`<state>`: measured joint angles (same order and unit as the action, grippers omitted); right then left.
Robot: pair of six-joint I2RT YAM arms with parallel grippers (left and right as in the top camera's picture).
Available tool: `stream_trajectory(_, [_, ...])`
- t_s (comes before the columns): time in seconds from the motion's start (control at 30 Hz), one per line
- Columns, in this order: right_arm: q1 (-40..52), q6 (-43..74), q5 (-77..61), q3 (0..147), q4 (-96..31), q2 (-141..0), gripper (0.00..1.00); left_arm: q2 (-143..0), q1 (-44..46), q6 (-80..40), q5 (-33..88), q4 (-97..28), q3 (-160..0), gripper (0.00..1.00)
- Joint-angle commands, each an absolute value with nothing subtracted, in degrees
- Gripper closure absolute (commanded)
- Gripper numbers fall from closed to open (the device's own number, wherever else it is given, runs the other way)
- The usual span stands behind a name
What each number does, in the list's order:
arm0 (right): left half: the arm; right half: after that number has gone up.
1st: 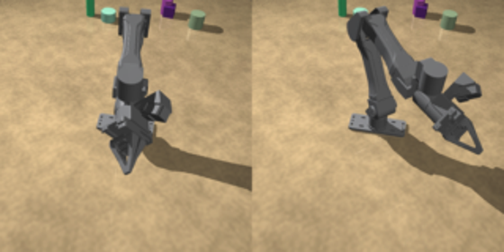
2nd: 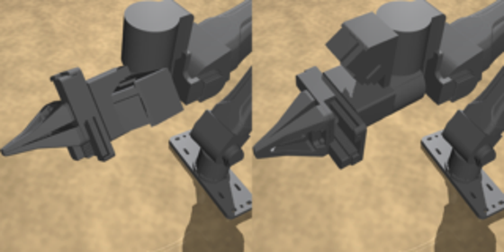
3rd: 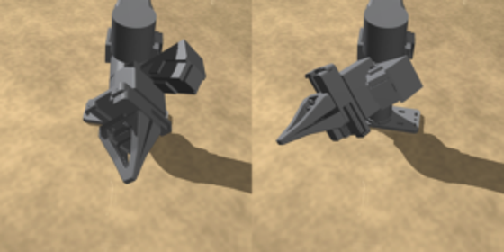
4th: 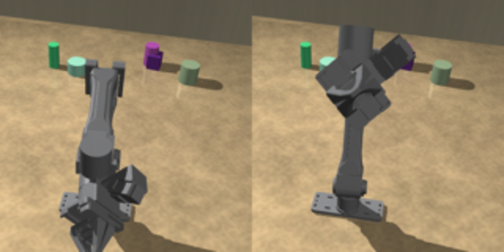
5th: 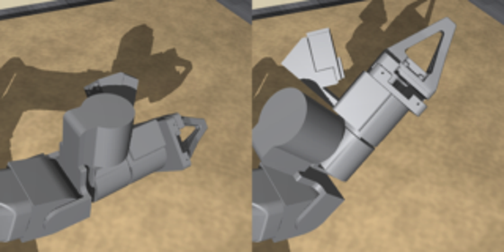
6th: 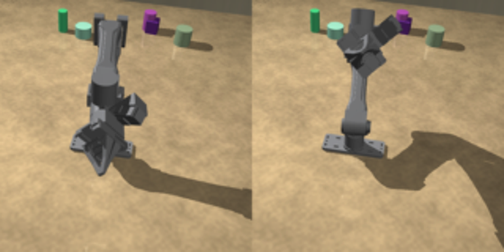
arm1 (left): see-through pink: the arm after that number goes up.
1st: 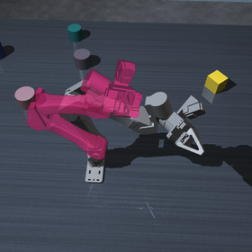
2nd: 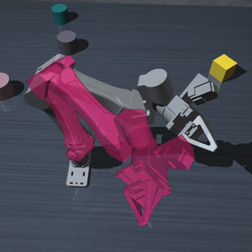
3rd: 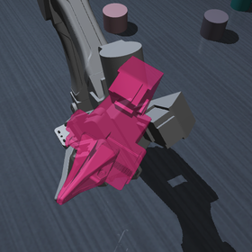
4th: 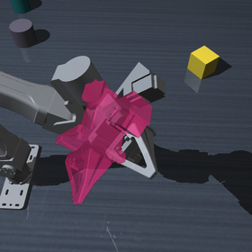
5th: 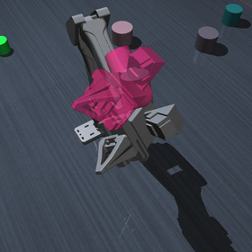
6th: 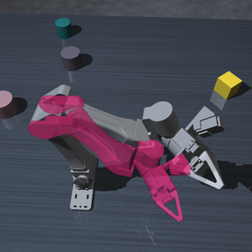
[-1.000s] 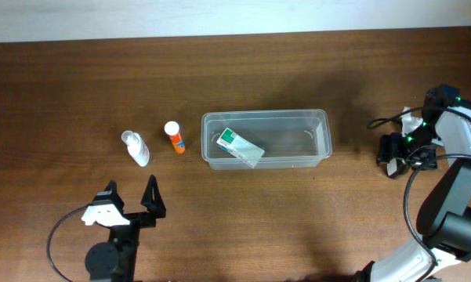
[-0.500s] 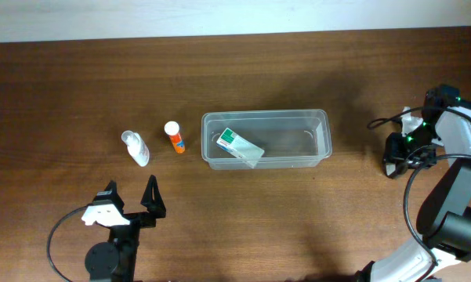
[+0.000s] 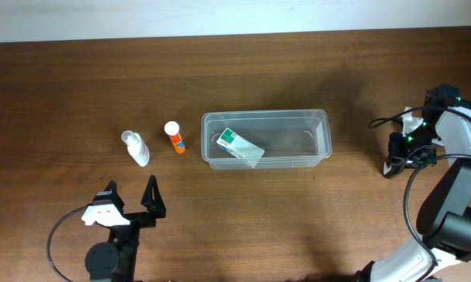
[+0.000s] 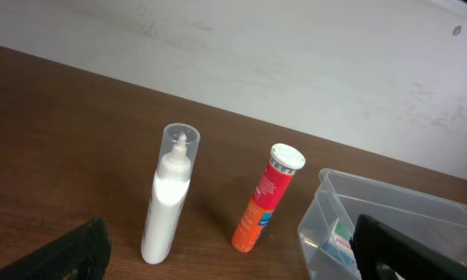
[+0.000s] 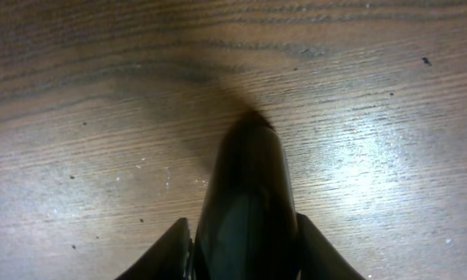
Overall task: Pack container
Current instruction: 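Lower right gripper and grasp the black bottle, lift it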
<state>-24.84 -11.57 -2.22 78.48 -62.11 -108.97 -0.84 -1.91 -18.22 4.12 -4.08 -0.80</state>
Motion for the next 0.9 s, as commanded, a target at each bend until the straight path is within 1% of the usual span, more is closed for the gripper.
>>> stream_trajectory(0.0, [-25.26,-10.41,-2.92,78.85,-62.3,-109.45,0.7,-0.34,-2.2,-18.79,4.73,-4.16,-0.51,0.01])
stream_trajectory(0.07, [-25.26,-10.41,-3.03,79.18,-62.57,-109.45,0.7,-0.34,-2.2,-18.79,4.73,-4.16,-0.51,0.01])
stream_trajectory(0.13, [-25.23,-10.17,-3.2,79.44,-62.78,-109.45,0.73,-0.34,-2.2,-18.76,4.73,-4.14,-0.51,0.01])
stream_trajectory(0.4, [-25.15,-10.07,-7.22,85.43,-68.12,-109.45,0.73,-0.34,-2.2,-18.76,4.73,-4.16,-0.54,0.0])
stream_trajectory(0.7, [-24.6,-10.26,-16.69,101.25,-83.13,-109.43,0.73,-0.34,-2.2,-18.79,4.73,-4.16,-0.54,0.01])
stream_trajectory(0.87, [-20.21,-10.24,-18.9,114.26,-92.88,-109.38,0.73,-0.36,-2.2,-18.79,4.73,-4.14,-0.51,0.0])
